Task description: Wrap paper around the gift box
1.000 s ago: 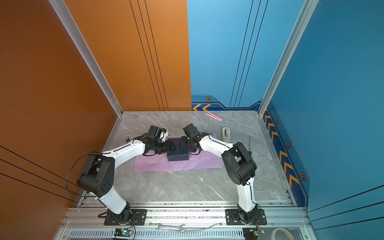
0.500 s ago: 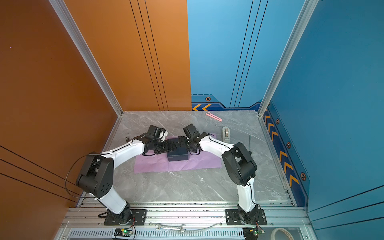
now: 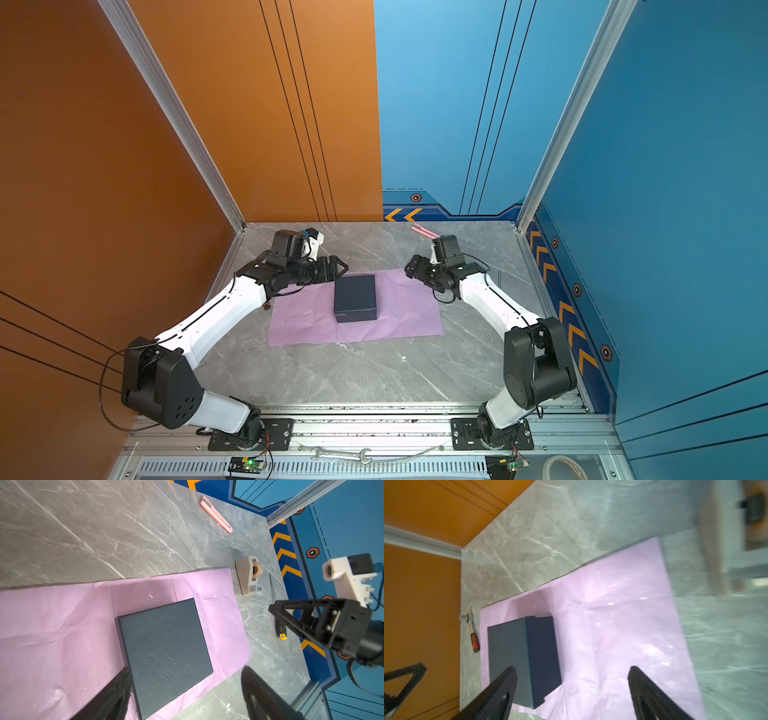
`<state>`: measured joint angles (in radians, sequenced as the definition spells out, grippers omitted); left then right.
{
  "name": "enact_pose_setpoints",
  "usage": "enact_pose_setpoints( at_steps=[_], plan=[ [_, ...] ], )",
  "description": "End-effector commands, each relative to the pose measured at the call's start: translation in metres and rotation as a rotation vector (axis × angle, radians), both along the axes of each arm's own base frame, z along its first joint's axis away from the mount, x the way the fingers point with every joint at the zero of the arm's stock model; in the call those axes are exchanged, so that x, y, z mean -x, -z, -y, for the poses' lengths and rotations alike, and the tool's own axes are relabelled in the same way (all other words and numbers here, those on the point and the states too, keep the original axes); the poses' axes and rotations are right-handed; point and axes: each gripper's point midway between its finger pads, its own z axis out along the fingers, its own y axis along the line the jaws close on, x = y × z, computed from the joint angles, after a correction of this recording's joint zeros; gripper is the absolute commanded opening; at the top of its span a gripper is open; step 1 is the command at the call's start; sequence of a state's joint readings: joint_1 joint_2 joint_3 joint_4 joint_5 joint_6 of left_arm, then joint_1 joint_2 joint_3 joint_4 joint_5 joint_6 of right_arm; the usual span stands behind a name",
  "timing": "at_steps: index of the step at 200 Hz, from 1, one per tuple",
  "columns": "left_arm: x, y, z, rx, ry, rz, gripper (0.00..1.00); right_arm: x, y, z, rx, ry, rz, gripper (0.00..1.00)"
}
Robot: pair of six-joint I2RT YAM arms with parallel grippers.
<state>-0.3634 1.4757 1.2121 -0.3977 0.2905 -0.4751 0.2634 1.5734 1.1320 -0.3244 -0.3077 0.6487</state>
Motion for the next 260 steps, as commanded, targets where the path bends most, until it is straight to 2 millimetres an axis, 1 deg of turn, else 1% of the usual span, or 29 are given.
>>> enact_pose_setpoints(
  at_steps=[1,17,30,53,71,106,115,136,146,155,193,220,240,260],
  plan=[
    [0.011,0.023,-0.006,-0.062,-0.009,-0.072,0.84,0.026,0.024,0.024,0.014,-0.064,-0.1,0.86],
    [0.011,0.041,-0.011,-0.065,-0.032,-0.112,0.84,0.035,0.035,0.038,0.031,-0.078,-0.144,0.86],
    [0.009,0.053,-0.013,-0.039,-0.037,-0.146,0.84,0.04,0.043,0.044,0.041,-0.095,-0.172,0.86],
    [0.005,0.062,-0.019,-0.043,-0.055,-0.169,0.84,0.044,0.06,0.051,0.039,-0.116,-0.208,0.86],
    [-0.001,0.059,-0.021,-0.027,-0.067,-0.17,0.84,0.042,0.075,0.059,0.041,-0.104,-0.24,0.86],
    [-0.01,0.054,-0.02,-0.03,-0.06,-0.165,0.83,0.037,0.097,0.056,0.017,-0.115,-0.292,0.86],
    [-0.012,0.048,-0.017,-0.029,-0.054,-0.149,0.82,0.036,0.103,0.057,0.013,-0.114,-0.3,0.85],
    [-0.013,0.031,0.001,-0.039,0.006,-0.087,0.81,0.032,0.11,0.048,-0.054,-0.132,-0.309,0.83],
    [-0.014,0.028,0.012,-0.036,0.041,-0.076,0.8,0.03,0.109,0.042,-0.086,-0.148,-0.309,0.82],
    [-0.014,0.03,0.022,-0.026,0.07,-0.085,0.79,0.029,0.11,0.038,-0.101,-0.155,-0.31,0.82],
    [-0.012,0.055,0.054,-0.039,0.153,-0.139,0.78,0.033,0.115,0.035,-0.101,-0.166,-0.327,0.81],
    [-0.008,0.073,0.074,-0.046,0.215,-0.173,0.77,0.037,0.118,0.027,-0.114,-0.187,-0.341,0.81],
    [-0.007,0.094,0.074,-0.082,0.225,-0.199,0.77,0.038,0.12,0.024,-0.112,-0.193,-0.346,0.81],
    [-0.002,0.116,0.067,-0.118,0.211,-0.243,0.77,0.039,0.122,0.023,-0.12,-0.197,-0.352,0.81]
  ],
)
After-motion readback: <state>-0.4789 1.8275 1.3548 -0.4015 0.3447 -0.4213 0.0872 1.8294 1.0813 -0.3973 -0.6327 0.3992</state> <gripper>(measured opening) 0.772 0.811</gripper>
